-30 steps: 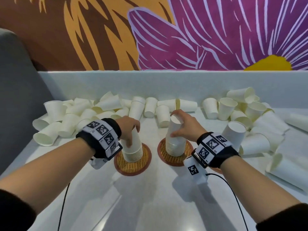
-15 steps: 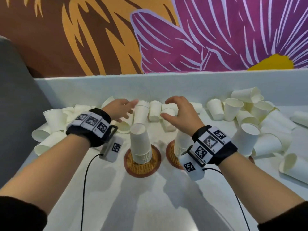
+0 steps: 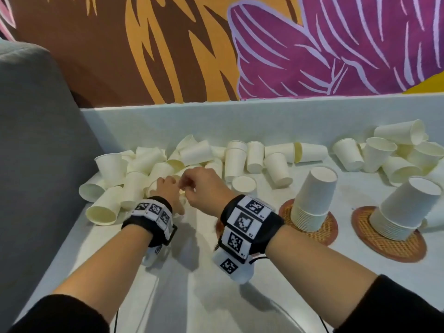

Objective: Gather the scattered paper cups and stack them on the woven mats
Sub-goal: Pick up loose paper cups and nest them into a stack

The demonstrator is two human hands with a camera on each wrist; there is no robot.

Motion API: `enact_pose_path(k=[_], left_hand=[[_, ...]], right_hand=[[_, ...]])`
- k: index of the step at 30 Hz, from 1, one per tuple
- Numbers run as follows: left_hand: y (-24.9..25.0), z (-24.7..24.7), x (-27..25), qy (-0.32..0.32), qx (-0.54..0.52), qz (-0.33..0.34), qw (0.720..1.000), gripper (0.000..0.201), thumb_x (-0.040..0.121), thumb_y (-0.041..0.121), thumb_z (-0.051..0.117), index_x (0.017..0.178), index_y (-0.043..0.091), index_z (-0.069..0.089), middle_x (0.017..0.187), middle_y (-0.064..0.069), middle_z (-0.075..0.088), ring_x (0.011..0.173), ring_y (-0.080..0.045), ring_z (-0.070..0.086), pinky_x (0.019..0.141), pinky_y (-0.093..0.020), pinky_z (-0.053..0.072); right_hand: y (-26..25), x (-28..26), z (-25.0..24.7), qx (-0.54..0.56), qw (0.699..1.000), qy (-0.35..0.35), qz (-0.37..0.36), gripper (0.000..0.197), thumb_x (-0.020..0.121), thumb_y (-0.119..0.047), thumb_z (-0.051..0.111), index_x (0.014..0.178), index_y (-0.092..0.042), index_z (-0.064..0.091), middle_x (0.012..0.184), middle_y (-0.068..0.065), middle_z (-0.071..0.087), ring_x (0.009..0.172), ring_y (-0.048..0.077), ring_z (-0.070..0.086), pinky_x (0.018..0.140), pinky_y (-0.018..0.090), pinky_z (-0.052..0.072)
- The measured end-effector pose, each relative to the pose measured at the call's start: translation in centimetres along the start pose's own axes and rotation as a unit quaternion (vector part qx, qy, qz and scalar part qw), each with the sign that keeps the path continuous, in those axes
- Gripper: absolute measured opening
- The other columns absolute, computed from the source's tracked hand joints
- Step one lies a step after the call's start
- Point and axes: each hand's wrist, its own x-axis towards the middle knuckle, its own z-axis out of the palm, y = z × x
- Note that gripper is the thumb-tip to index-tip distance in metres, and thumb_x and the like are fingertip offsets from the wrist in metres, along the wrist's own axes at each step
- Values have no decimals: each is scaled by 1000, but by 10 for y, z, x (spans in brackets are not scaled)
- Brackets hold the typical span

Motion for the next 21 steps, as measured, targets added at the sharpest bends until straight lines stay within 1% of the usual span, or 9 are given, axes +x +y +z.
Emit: enact_pose_path(k=[2,5,7,10,12,14,17,19,21], left_hand=[[-3,7,-1,18,19,21,999,61,81,24,65,135,17,37,139,-5,32,130,-28,29,104,-41,36],[-15,13,6,20,54,64,996,48,86,14,55,132,25,44,149,-1,24,136,-27,23,106,-42,31],[-22,15,7,-1,79,92,993,49,88,14,54,133,30,43,153,0,18,141,-27,16,109,-46,28],[-27,22,4,-19,107,101,989,56,91,18,50,142,32,31,158,0,1,146,-28,-3,114,-56,18],[-33,26,4,7,37,88,995,55,89,25,53,140,32,33,158,1,0,147,-27,-6,114,-56,15],[-40,26,4,68,-92,61,992,55,81,35,61,133,32,43,157,-1,10,146,-26,3,114,-53,20],[-48,21,8,122,-268,-2,956,52,77,39,69,125,24,53,150,-7,26,140,-29,20,110,-46,27],[-50,22,11,122,-317,-19,940,49,77,37,71,119,19,55,142,-10,38,131,-31,34,106,-40,30],[-47,22,10,128,-347,-26,929,51,73,29,74,117,16,52,128,-8,47,116,-29,45,95,-35,37]], right_hand=[[-2,2,14,-9,999,-39,32,28,83,1,51,108,-1,63,112,16,65,104,28,59,93,35,47],[6,1,32,-23,991,-94,92,33,87,1,47,118,-1,57,122,16,59,113,28,55,98,34,44],[13,3,39,-23,985,-116,127,35,88,0,48,122,-2,54,126,15,56,117,28,52,99,33,43],[22,7,46,-7,976,-135,172,39,87,-6,50,126,-6,52,131,13,52,119,26,50,100,32,43],[26,11,50,9,972,-136,193,40,87,-9,51,128,-8,50,131,11,51,118,25,51,97,31,43],[29,15,54,23,971,-127,203,42,88,-10,50,130,-9,48,132,11,51,119,25,51,94,29,42],[29,20,59,48,969,-119,211,47,90,-14,49,137,-10,41,137,11,47,122,24,50,92,28,41],[28,22,63,55,967,-120,217,53,91,-18,50,141,-10,35,138,12,45,123,25,49,92,29,41],[28,22,67,51,965,-123,224,61,90,-24,54,143,-7,29,138,13,44,124,26,48,92,30,41]])
